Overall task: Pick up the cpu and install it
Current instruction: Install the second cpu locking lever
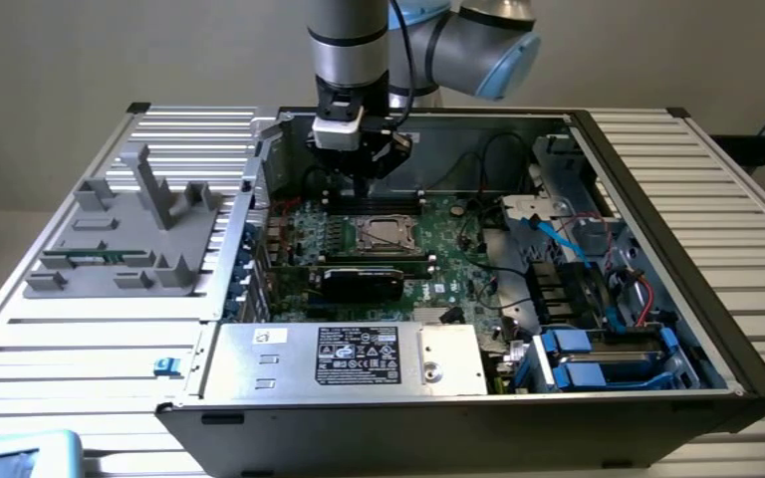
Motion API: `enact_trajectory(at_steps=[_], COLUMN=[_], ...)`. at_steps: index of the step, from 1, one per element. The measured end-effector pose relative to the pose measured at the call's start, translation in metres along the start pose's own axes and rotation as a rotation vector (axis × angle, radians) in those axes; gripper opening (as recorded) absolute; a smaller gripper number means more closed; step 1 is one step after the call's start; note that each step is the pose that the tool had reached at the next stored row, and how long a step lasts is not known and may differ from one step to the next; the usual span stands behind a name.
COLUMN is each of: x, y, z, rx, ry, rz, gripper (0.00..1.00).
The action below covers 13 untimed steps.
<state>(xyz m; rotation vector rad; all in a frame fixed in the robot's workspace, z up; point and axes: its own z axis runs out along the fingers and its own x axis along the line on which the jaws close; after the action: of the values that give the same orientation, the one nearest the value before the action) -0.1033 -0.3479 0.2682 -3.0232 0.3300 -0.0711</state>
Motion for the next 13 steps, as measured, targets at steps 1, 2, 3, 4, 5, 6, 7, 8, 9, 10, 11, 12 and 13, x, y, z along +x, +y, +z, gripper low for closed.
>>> enact_trajectory(at_steps=[1, 2, 3, 4, 5, 6, 7, 8, 9, 10, 11, 12, 13], x=[0.0000, 0.0000, 0.0000, 0.0000, 0.0000, 0.0000, 0.0000, 0.0000, 0.0001, 0.0006, 0.0018, 0.0037, 0.0063], y=[0.0000, 0.0000, 0.0000, 0.0000, 0.0000, 0.0000, 0.0000, 0.0000, 0.0002, 0.0011, 0.0015, 0.0017, 0.0020], z=[0.0000, 0.0000, 0.0000, 0.0000, 0.0000, 0.0000, 0.0000, 0.0000, -0.0001, -0.0002, -0.0002, -0.0001, -0.0001], rx=[0.0000, 0.0000, 0.0000, 0.0000, 0.0000, -0.0001, 0.0000, 0.0000, -0.0002, -0.0003, 0.0000, 0.0000, 0.0000], ry=[0.0000, 0.0000, 0.0000, 0.0000, 0.0000, 0.0000, 0.0000, 0.0000, -0.0001, -0.0004, -0.0006, -0.0007, -0.0014], rz=[0.000, 0.000, 0.000, 0.000, 0.000, 0.000, 0.000, 0.000, 0.000, 0.000, 0.000, 0.000, 0.000], gripper=[0.11, 0.11, 0.11, 0.11, 0.11, 0.11, 0.11, 0.11, 0.11, 0.11, 0.11, 0.11, 0.11])
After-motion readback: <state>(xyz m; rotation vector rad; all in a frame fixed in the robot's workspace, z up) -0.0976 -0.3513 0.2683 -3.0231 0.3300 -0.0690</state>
